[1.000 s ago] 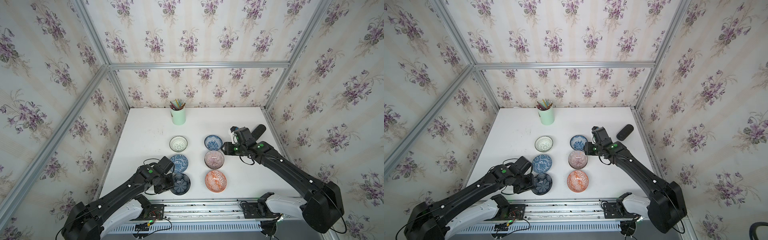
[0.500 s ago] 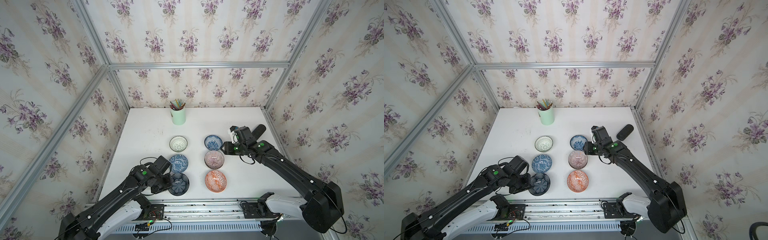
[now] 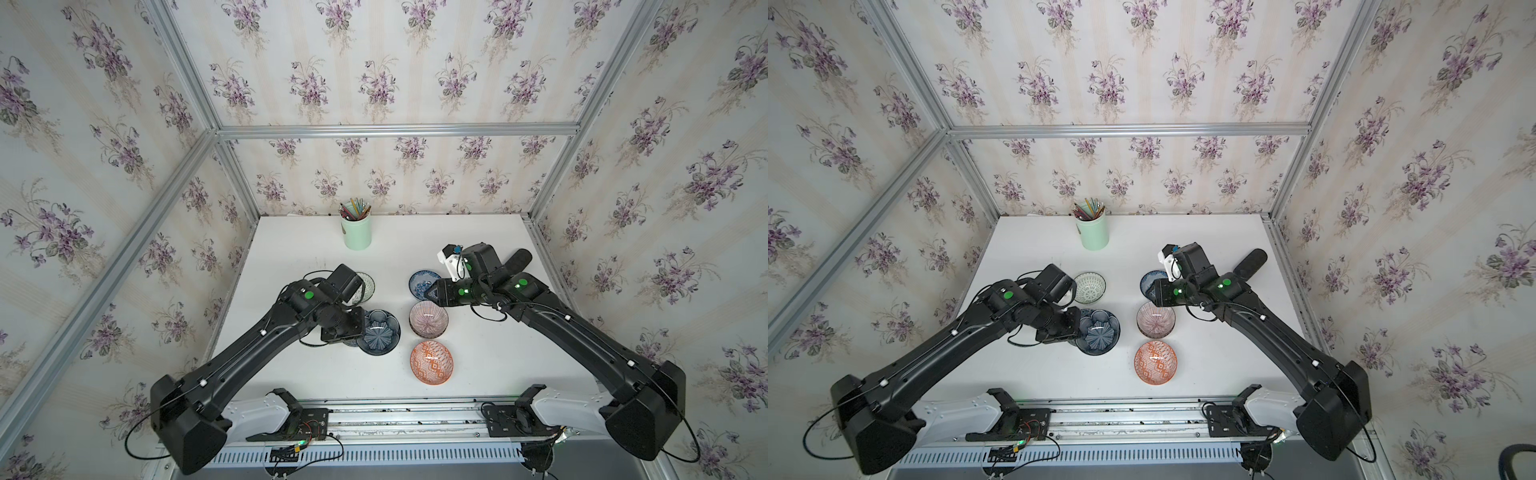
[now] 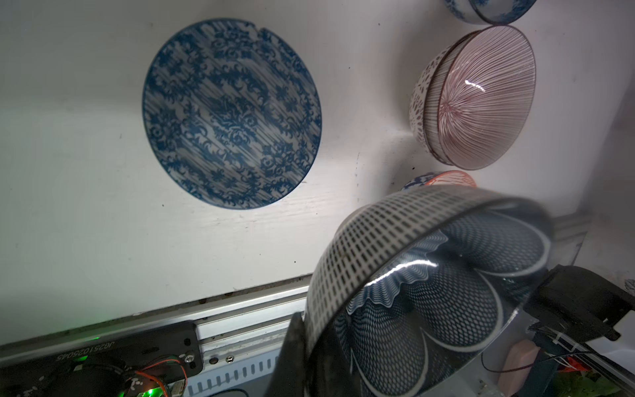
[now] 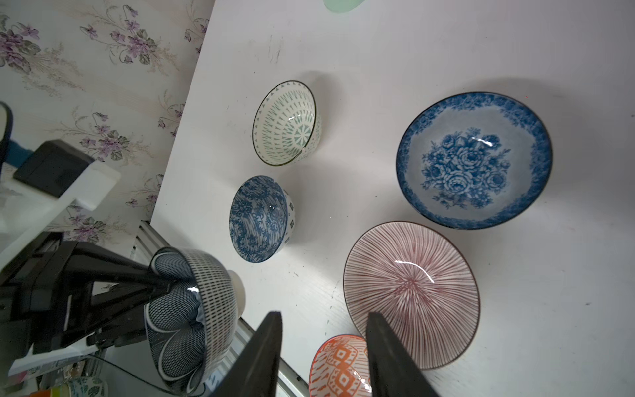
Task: Stack the bowls
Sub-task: Pick up the bowl from the center of the board.
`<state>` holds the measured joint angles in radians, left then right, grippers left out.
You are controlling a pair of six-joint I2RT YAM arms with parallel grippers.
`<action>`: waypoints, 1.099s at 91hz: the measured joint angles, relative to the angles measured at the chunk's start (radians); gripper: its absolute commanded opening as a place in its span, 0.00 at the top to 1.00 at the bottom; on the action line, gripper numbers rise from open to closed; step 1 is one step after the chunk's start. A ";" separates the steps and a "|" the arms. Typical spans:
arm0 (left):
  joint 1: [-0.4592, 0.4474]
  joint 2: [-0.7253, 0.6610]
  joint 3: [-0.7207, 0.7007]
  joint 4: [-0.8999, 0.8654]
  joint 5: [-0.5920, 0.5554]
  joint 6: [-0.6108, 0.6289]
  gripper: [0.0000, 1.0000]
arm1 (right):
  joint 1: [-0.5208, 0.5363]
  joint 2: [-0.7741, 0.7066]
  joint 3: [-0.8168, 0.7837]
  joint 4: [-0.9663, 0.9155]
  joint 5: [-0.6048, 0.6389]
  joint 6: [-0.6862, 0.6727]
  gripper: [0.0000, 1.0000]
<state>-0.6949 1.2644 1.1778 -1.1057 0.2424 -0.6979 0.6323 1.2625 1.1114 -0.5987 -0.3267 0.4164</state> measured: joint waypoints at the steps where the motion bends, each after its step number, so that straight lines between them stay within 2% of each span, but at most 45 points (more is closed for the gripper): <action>1: 0.000 0.009 0.006 0.002 0.002 0.003 1.00 | 0.004 0.002 0.003 -0.003 -0.002 0.000 0.56; 28: -0.006 0.200 0.131 0.018 0.036 0.076 1.00 | 0.112 0.067 0.046 -0.026 -0.026 0.001 0.57; 57: -0.019 0.228 0.146 0.016 0.050 0.094 1.00 | 0.172 0.115 0.052 -0.058 0.037 0.003 0.62; 100: -0.037 0.228 0.132 0.019 0.052 0.094 1.00 | 0.203 0.153 0.045 -0.086 0.099 0.004 0.81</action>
<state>-0.7319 1.4925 1.3094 -1.0870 0.2947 -0.6041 0.8349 1.4158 1.1561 -0.6849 -0.2279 0.4202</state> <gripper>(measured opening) 0.081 0.206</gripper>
